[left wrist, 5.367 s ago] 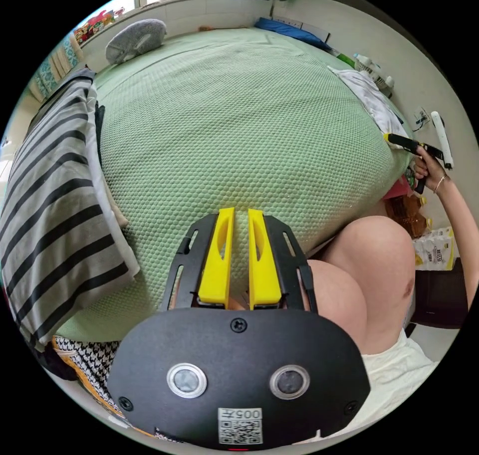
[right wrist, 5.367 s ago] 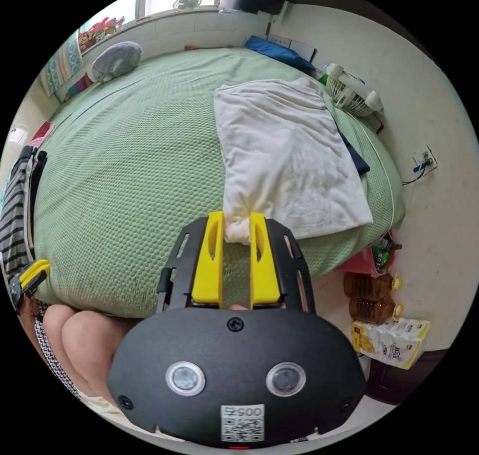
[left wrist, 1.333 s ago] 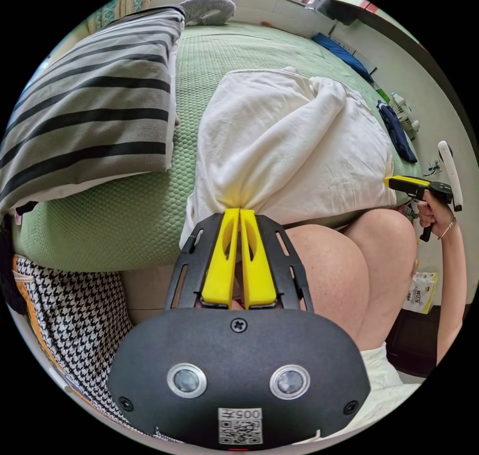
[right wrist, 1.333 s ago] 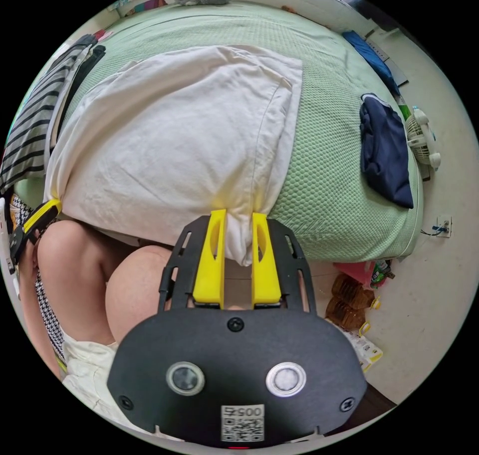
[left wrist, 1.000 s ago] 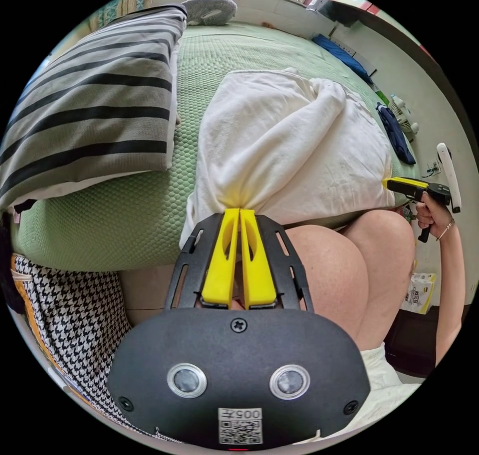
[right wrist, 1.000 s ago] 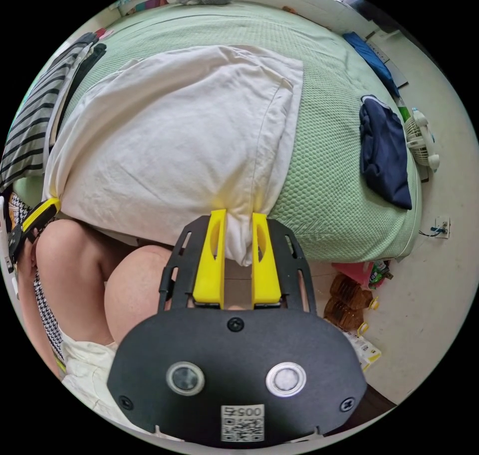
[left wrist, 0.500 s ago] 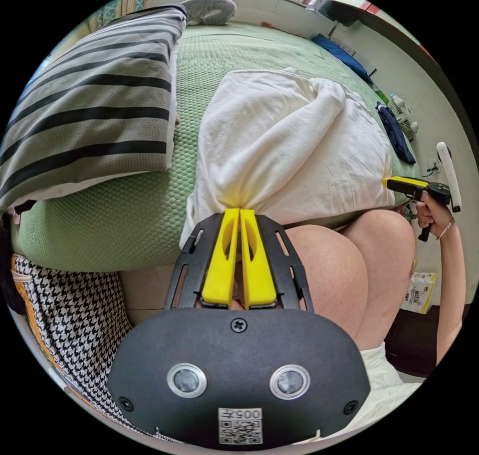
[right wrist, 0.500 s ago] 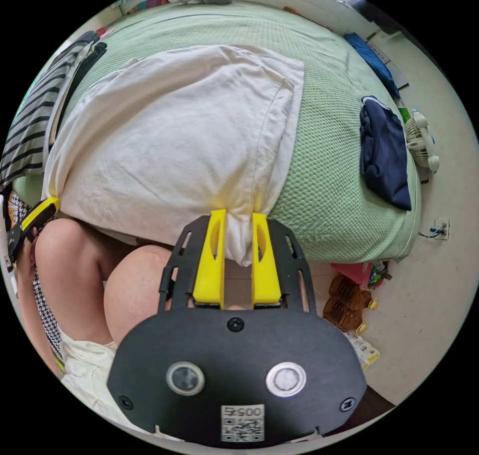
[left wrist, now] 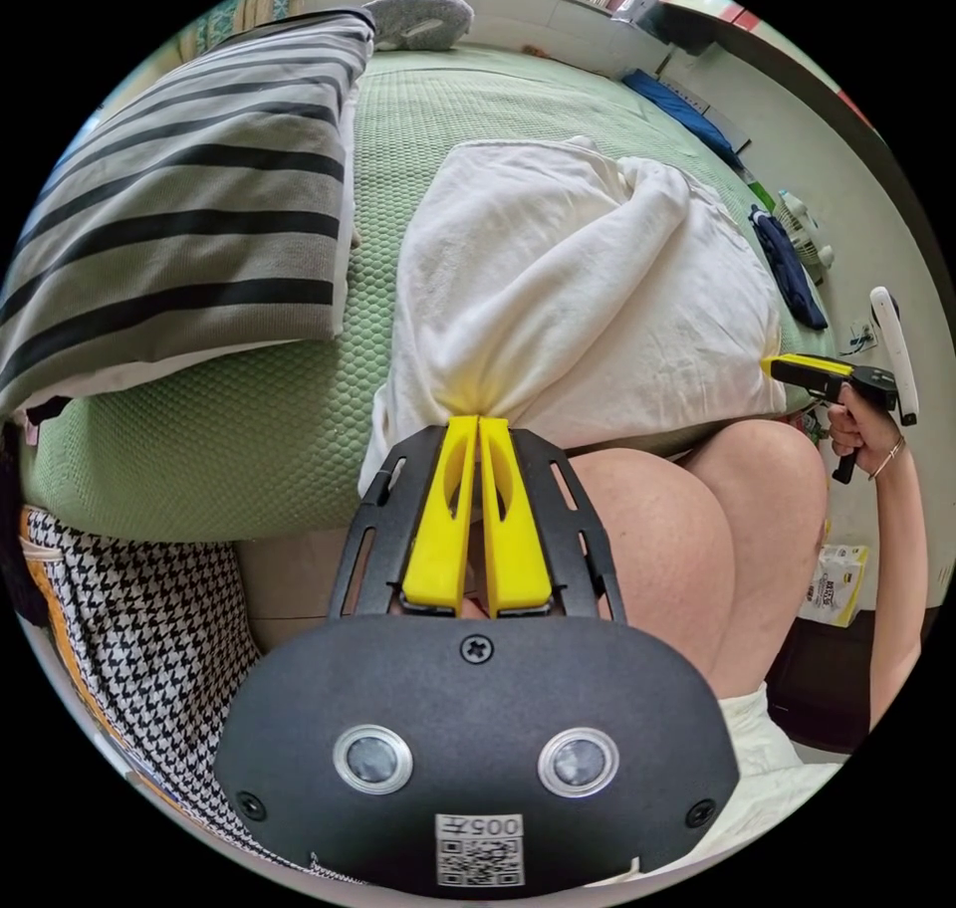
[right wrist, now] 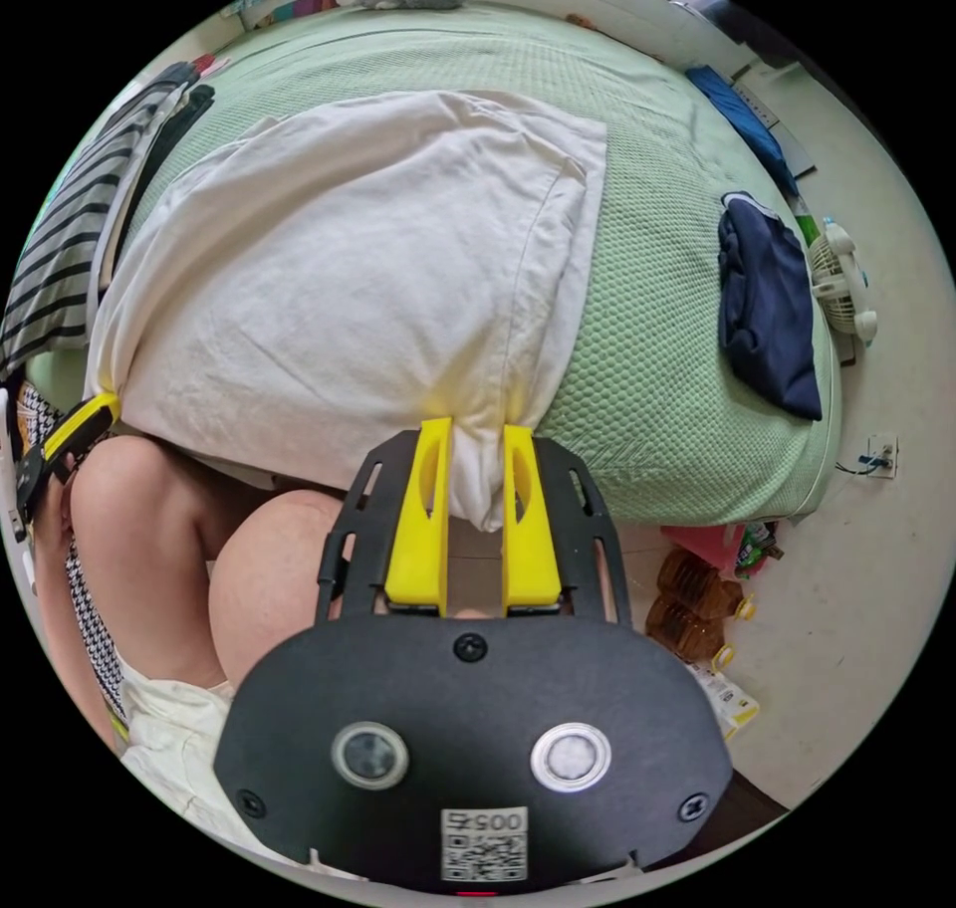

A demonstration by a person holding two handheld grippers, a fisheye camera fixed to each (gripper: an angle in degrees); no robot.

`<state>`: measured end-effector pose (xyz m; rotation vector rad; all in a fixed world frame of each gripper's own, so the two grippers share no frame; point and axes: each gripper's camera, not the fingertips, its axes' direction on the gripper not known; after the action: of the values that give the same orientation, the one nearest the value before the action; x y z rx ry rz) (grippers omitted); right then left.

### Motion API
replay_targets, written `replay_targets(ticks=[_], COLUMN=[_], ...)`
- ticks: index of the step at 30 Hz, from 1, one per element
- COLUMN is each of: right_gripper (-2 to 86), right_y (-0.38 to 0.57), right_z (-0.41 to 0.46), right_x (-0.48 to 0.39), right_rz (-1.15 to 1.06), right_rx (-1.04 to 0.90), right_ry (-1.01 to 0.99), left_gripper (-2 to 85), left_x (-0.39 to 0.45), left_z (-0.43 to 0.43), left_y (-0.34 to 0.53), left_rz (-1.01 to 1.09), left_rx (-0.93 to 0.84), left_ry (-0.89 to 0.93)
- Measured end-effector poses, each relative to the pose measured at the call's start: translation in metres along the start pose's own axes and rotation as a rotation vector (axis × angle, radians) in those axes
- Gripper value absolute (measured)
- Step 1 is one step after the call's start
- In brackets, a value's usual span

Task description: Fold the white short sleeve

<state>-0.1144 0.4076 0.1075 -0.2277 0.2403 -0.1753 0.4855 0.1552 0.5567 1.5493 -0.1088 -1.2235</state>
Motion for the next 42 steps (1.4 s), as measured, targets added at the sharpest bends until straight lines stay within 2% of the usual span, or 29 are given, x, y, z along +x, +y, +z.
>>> replay_targets(ticks=[42], right_gripper=[7.0], right_y=[0.012], right_z=[0.0], right_x=[-0.012], right_rz=[-0.001], right_rx=[0.009], right_ry=[0.026], left_gripper=[-0.6], left_x=[-0.007], left_z=[-0.008], left_y=[-0.009], left_rz=[-0.013], left_rx=[0.011], left_ry=[0.02])
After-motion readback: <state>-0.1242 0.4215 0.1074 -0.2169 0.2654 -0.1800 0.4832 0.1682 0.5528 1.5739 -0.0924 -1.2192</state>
